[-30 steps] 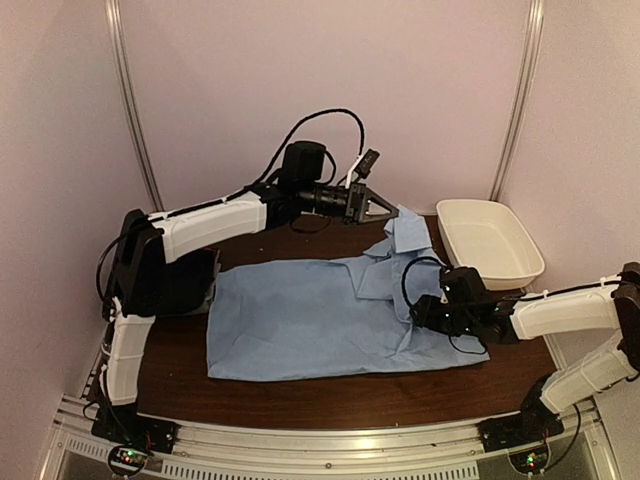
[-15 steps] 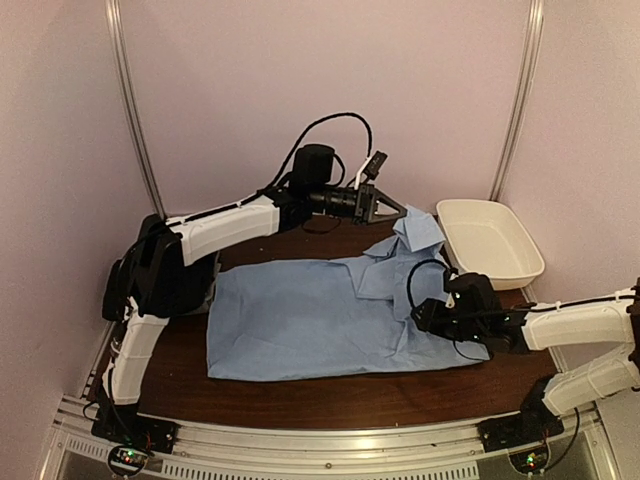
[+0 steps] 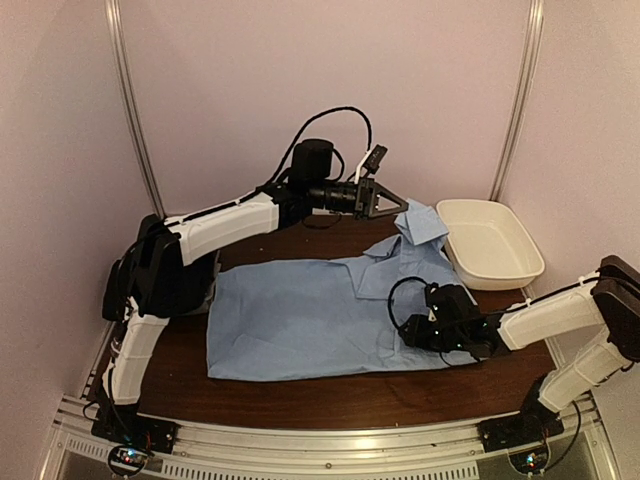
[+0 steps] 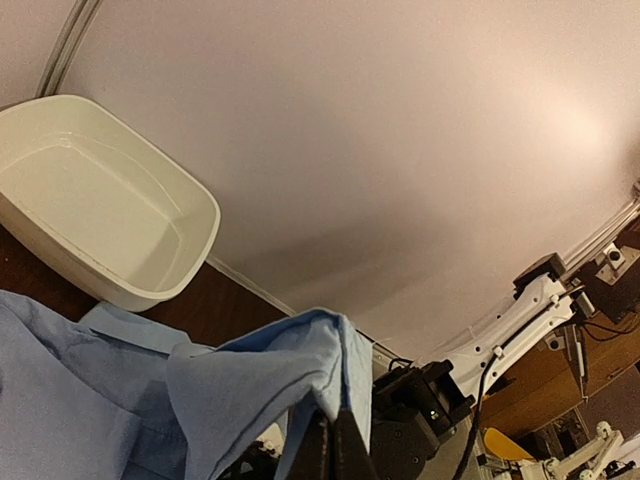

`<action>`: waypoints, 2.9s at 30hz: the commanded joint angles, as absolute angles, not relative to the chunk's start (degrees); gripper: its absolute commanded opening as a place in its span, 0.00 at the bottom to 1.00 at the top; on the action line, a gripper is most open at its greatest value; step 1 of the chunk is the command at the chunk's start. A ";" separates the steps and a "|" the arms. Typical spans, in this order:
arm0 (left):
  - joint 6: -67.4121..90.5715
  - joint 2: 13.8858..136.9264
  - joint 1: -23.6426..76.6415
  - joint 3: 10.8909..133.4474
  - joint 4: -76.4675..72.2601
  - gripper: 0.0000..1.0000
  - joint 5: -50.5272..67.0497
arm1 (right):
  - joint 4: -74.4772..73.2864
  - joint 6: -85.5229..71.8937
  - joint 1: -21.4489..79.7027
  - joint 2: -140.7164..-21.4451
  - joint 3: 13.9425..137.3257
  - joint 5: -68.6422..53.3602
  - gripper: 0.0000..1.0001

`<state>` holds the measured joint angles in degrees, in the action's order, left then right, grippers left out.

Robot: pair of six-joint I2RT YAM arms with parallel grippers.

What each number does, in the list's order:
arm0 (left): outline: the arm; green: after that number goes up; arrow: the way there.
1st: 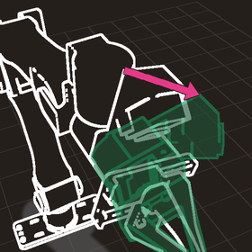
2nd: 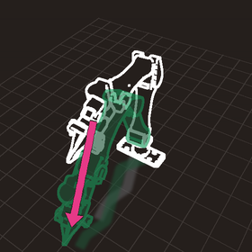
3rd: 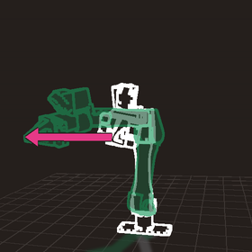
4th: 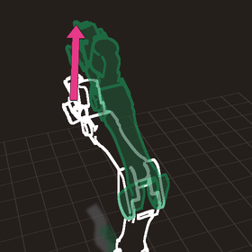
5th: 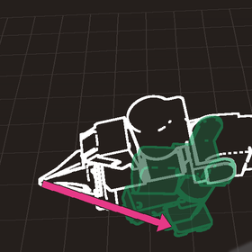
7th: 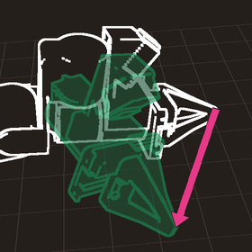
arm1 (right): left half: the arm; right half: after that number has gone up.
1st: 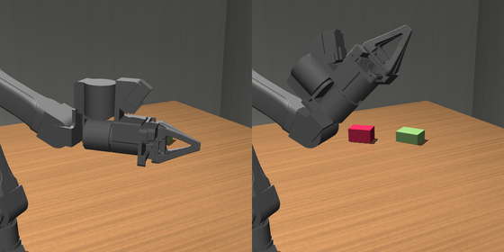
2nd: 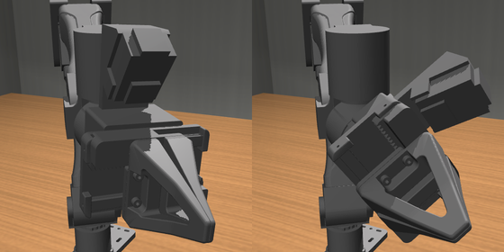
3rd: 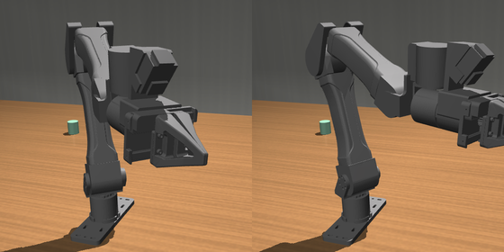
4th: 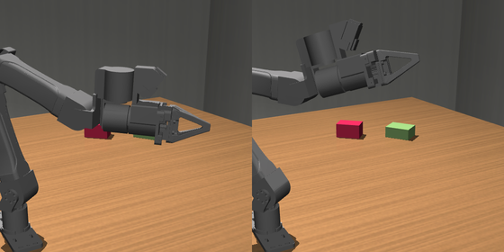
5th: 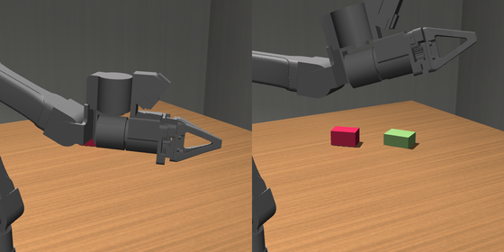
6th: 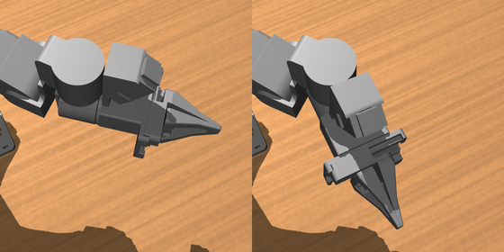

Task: Fold and stack the long sleeve shirts
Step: Adjust the sleeve of the 1/3-folded shirt.

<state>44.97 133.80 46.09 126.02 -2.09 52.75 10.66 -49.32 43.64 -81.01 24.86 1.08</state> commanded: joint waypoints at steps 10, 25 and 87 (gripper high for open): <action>43.29 130.43 46.23 122.28 -3.19 0.00 54.05 | 9.23 -50.08 44.01 -83.77 29.03 6.24 0.56; 36.76 118.52 46.32 107.72 7.11 0.00 51.23 | -13.80 -46.46 44.18 -50.42 21.49 2.39 0.60; 23.15 100.50 29.53 57.27 22.40 0.29 55.50 | -25.16 -37.12 43.87 -67.21 34.39 5.86 0.59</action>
<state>22.55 99.46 30.02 58.30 27.90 54.24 -27.20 -37.82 43.97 -65.41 34.65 2.85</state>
